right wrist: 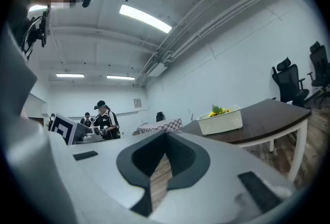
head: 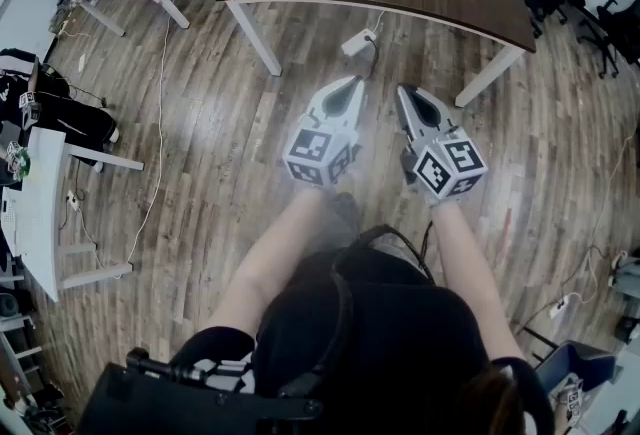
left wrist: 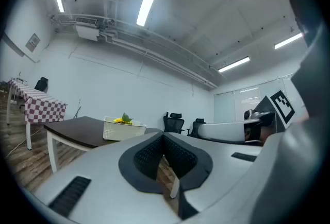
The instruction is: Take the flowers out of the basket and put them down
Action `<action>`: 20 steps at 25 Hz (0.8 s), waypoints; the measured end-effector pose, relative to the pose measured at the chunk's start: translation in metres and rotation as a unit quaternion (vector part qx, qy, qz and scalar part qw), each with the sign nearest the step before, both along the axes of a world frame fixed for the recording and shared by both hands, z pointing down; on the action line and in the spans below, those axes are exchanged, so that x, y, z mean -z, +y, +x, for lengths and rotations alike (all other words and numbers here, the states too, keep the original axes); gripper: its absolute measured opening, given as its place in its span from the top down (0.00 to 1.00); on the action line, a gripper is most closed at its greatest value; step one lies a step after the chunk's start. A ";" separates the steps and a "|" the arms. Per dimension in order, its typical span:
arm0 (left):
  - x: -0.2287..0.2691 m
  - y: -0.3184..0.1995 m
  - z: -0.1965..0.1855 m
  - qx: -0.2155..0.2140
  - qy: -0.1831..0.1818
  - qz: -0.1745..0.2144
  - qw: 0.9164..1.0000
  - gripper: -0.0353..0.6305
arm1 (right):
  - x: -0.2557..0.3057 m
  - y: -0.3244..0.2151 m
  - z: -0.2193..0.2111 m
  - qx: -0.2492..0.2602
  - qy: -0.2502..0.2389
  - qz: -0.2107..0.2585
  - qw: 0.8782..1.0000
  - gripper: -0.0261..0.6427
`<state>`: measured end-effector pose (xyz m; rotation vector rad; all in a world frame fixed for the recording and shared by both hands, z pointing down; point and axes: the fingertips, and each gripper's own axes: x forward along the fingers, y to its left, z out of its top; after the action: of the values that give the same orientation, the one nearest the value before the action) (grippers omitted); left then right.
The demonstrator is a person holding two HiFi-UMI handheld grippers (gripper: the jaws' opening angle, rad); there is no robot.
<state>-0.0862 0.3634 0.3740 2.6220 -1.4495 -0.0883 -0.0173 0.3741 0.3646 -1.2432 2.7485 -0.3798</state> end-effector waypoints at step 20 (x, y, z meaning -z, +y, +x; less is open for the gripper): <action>-0.018 -0.148 -0.017 -0.039 0.003 -0.007 0.999 0.95 | -0.019 -0.138 -0.029 -0.021 -0.006 -0.019 1.000 0.96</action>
<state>-0.1033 0.2156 0.3917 2.6612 -1.3397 -0.0759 -0.0461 0.2359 0.3840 -1.3009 2.7115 -0.4355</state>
